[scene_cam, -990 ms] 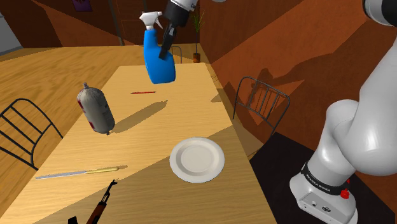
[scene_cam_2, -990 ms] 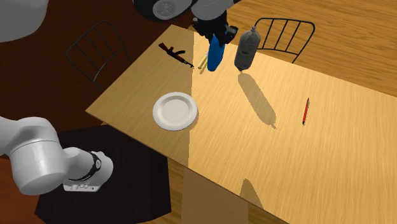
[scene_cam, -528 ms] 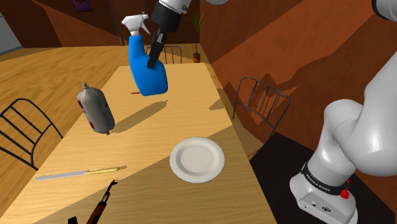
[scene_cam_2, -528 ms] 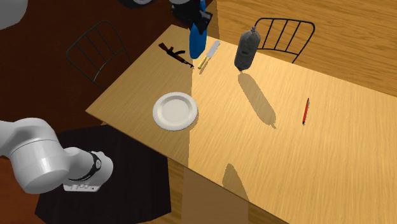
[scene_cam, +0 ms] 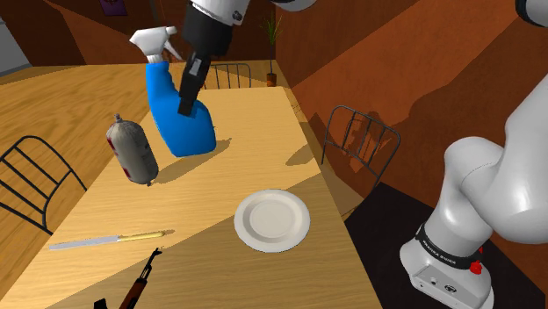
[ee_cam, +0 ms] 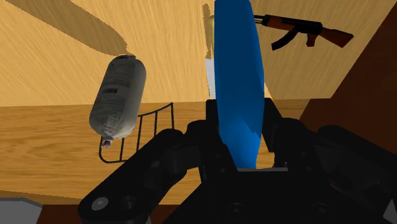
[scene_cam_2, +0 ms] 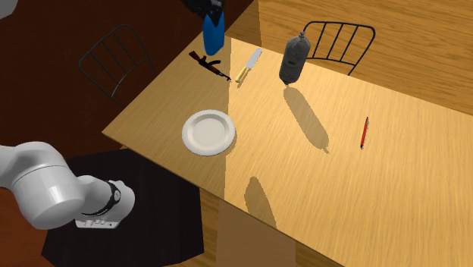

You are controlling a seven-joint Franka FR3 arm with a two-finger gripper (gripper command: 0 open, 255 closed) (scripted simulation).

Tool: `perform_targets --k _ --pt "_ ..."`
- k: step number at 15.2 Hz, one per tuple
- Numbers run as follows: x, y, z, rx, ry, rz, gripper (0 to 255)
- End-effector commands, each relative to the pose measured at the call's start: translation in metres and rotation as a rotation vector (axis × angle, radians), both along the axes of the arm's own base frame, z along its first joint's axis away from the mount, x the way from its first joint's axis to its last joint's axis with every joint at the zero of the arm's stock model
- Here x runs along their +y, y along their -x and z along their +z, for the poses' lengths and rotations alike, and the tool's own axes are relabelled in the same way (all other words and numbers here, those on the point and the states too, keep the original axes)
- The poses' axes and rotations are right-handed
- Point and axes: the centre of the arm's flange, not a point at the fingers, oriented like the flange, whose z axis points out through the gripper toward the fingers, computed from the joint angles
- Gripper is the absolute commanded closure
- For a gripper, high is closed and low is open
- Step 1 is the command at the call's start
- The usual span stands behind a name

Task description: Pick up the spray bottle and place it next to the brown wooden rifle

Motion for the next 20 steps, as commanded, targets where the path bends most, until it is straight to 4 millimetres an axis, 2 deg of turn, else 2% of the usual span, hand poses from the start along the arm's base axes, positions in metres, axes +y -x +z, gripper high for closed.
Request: perform_targets --k 1,9,10,20 --pt "0.022 0.016 0.000 0.000 -0.001 -0.002 255" --pt "0.109 0.076 0.001 0.000 -0.001 -0.002 255" --pt "0.113 0.079 0.001 0.000 -0.001 -0.002 255" --pt "0.113 0.079 -0.052 0.000 -0.001 -0.002 255"
